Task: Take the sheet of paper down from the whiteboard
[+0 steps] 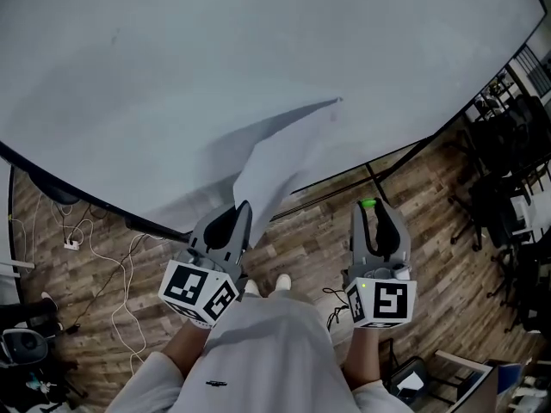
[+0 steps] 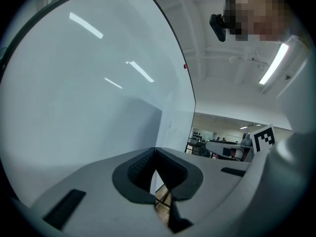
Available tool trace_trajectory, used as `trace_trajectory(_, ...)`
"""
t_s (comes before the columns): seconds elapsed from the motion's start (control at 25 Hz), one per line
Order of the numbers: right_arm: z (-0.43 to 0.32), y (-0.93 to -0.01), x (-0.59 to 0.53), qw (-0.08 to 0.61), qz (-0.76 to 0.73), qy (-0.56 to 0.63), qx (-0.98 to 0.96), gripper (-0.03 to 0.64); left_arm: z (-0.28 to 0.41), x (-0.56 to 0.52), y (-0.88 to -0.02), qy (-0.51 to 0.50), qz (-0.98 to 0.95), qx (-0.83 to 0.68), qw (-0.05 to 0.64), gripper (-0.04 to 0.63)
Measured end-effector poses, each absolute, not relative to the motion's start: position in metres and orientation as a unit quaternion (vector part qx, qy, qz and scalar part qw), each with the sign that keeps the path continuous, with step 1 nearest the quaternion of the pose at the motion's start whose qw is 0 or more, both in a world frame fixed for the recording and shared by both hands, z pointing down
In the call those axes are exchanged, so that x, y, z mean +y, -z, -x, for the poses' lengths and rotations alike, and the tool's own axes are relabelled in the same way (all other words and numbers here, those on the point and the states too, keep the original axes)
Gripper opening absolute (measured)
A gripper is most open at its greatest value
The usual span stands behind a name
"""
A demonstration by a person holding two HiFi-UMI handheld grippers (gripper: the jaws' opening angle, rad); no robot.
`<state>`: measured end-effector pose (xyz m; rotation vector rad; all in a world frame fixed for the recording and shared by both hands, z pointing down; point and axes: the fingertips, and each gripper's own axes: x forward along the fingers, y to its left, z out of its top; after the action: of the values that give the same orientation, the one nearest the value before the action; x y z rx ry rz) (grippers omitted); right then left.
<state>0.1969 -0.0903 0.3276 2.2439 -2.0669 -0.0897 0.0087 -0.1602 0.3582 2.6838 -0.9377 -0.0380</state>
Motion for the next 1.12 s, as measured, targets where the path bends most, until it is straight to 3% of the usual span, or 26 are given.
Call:
trace_trajectory(0.4, -0.219, -0.365, -0.047, 0.057, -0.768, 0.004, -0.637, 0.132, -0.028, -0.13, -0.399, -0.009, -0.938, -0.29, 0.19, 0.006)
trace_trajectory(1.12, -0.238, -0.373, -0.007, 0.058, -0.783, 0.014, -0.619, 0.131, -0.056, -0.108, -0.395, -0.019, -0.948, -0.271, 0.168, 0.006)
